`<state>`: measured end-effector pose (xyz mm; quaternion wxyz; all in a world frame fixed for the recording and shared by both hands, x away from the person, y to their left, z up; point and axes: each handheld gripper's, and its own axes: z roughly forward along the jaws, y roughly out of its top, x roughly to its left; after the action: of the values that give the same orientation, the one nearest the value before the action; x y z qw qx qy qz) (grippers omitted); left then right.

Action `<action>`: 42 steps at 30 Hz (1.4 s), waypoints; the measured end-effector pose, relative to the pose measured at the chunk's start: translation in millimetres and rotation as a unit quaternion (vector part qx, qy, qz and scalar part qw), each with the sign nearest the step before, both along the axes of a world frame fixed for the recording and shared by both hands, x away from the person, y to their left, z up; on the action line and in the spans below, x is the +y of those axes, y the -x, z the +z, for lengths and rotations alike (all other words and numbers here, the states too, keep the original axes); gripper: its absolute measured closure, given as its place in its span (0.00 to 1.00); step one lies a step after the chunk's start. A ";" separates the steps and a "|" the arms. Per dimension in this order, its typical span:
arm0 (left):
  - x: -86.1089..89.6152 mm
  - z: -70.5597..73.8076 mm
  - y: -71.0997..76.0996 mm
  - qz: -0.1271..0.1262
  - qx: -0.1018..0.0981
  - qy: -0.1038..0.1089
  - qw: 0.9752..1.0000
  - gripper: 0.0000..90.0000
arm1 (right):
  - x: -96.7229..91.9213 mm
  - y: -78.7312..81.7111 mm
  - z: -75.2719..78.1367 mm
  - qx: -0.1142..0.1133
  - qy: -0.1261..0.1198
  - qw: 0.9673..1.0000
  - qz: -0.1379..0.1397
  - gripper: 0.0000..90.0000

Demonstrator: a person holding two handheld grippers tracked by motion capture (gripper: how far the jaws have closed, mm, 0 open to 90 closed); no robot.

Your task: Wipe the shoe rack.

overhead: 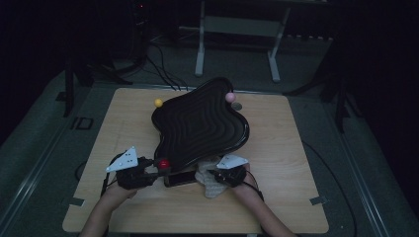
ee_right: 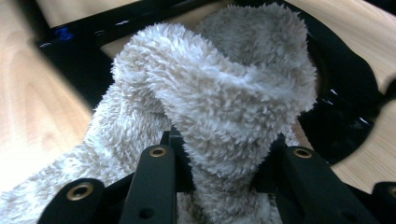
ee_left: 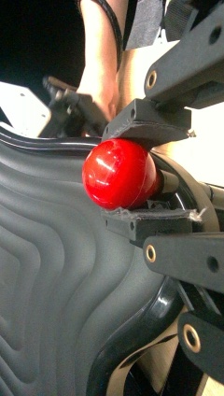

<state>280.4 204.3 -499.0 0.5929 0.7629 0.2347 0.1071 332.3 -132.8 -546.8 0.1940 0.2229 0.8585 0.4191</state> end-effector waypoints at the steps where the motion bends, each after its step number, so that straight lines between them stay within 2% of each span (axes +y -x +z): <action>1: 0.0 0.2 0.1 0.000 -0.001 -0.001 1.000 0.67 | -0.4 -0.8 -0.5 0.009 -0.007 1.000 -0.005 0.76; 3: -0.1 0.1 0.1 0.000 0.000 -0.001 1.000 0.67 | 5.5 6.0 -3.3 0.000 -0.004 1.000 -0.002 0.76; 5: 0.1 -0.2 -0.3 -0.002 0.000 0.001 1.000 0.67 | 13.2 13.6 -3.8 0.006 -0.008 1.000 0.023 0.76; 7: -0.1 0.5 0.2 0.000 -0.001 -0.002 1.000 0.67 | 20.4 19.5 -2.1 -0.002 0.006 0.999 0.040 0.76; 9: -0.1 0.3 0.3 0.001 0.000 -0.002 1.000 0.67 | 21.2 18.7 -0.8 -0.006 0.012 0.999 0.044 0.76; 10: -0.1 0.3 0.3 0.001 0.000 -0.002 1.000 0.67 | 19.6 15.5 0.5 -0.003 0.011 0.999 0.040 0.76; 11: -0.1 0.5 0.4 0.001 0.000 -0.003 1.000 0.67 | 16.3 9.0 0.4 -0.010 0.014 1.000 0.013 0.76; 12: -0.2 0.7 0.5 0.001 -0.001 -0.004 1.000 0.67 | 15.0 6.8 0.0 -0.015 0.017 1.000 0.002 0.76; 13: -0.4 0.4 0.5 0.001 -0.001 -0.003 1.000 0.67 | 14.4 5.1 -0.6 -0.006 0.010 1.000 -0.009 0.76; 14: -0.2 0.0 0.1 0.000 -0.001 0.000 1.000 0.67 | 15.9 5.3 -1.3 0.000 0.003 1.000 -0.016 0.76; 15: -0.1 0.1 -0.1 -0.001 -0.001 -0.001 1.000 0.67 | 19.8 8.4 -2.6 -0.010 0.007 1.000 -0.016 0.76; 16: -0.2 0.4 -0.1 -0.001 -0.001 -0.003 1.000 0.67 | 24.9 13.5 -3.9 -0.018 0.008 1.000 -0.006 0.76; 18: -0.2 0.1 0.0 -0.001 -0.001 -0.001 1.000 0.67 | 36.5 25.1 -5.2 -0.012 0.001 0.999 0.032 0.76; 21: -0.2 0.9 0.4 0.000 0.000 -0.005 1.000 0.67 | 47.6 33.2 -2.6 -0.024 0.022 0.997 0.068 0.76; 22: -0.4 0.8 0.7 0.002 -0.001 -0.005 1.000 0.67 | 46.0 29.6 -1.5 -0.023 0.021 0.997 0.066 0.76; 25: -0.3 0.7 0.4 0.000 -0.001 -0.004 1.000 0.67 | 42.5 20.3 -1.7 -0.020 0.016 0.999 0.027 0.76; 27: -0.5 0.5 0.3 0.000 -0.001 -0.004 1.000 0.67 | 46.9 22.5 -2.9 -0.021 0.015 0.999 0.019 0.76; 28: -0.5 0.1 0.0 -0.001 -0.001 -0.002 1.000 0.67 | 51.3 26.1 -4.2 -0.023 0.015 0.999 0.023 0.76; 30: -0.4 0.5 0.0 -0.001 -0.001 -0.003 1.000 0.67 | 60.7 33.8 -5.8 -0.015 0.005 0.999 0.050 0.76; 32: -0.2 0.5 0.2 -0.001 0.001 -0.003 1.000 0.67 | 69.5 40.4 -5.2 -0.020 0.015 0.997 0.078 0.76; 33: -0.2 0.5 0.2 -0.001 0.001 -0.002 1.000 0.67 | 71.3 40.5 -3.4 -0.022 0.024 0.996 0.081 0.76; 35: -0.2 0.9 0.5 0.000 0.001 -0.006 1.000 0.67 | 68.5 34.8 -2.0 -0.018 0.020 0.997 0.078 0.76; 36: -0.4 0.7 0.7 0.001 -0.001 -0.005 1.000 0.67 | 66.6 31.6 -2.2 -0.027 0.022 0.997 0.065 0.76; 38: -0.5 0.2 0.4 0.000 -0.001 -0.002 1.000 0.67 | 65.7 26.9 -2.6 -0.024 0.016 0.999 0.044 0.76; 39: -0.5 0.4 0.3 0.000 -0.002 -0.004 1.000 0.67 | 68.4 28.0 -2.9 -0.029 0.021 0.999 0.038 0.76; 41: -0.7 0.4 0.4 0.001 -0.002 -0.004 1.000 0.67 | 77.1 34.5 -4.2 -0.041 0.027 0.998 0.038 0.76; 42: -0.7 0.2 0.3 0.001 -0.003 -0.003 1.000 0.67 | 81.5 38.5 -4.7 -0.040 0.025 0.998 0.051 0.76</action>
<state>280.1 203.7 -498.8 0.5914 0.7639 0.2335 0.1103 293.9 -51.3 -551.4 0.2123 0.1568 0.8706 0.4153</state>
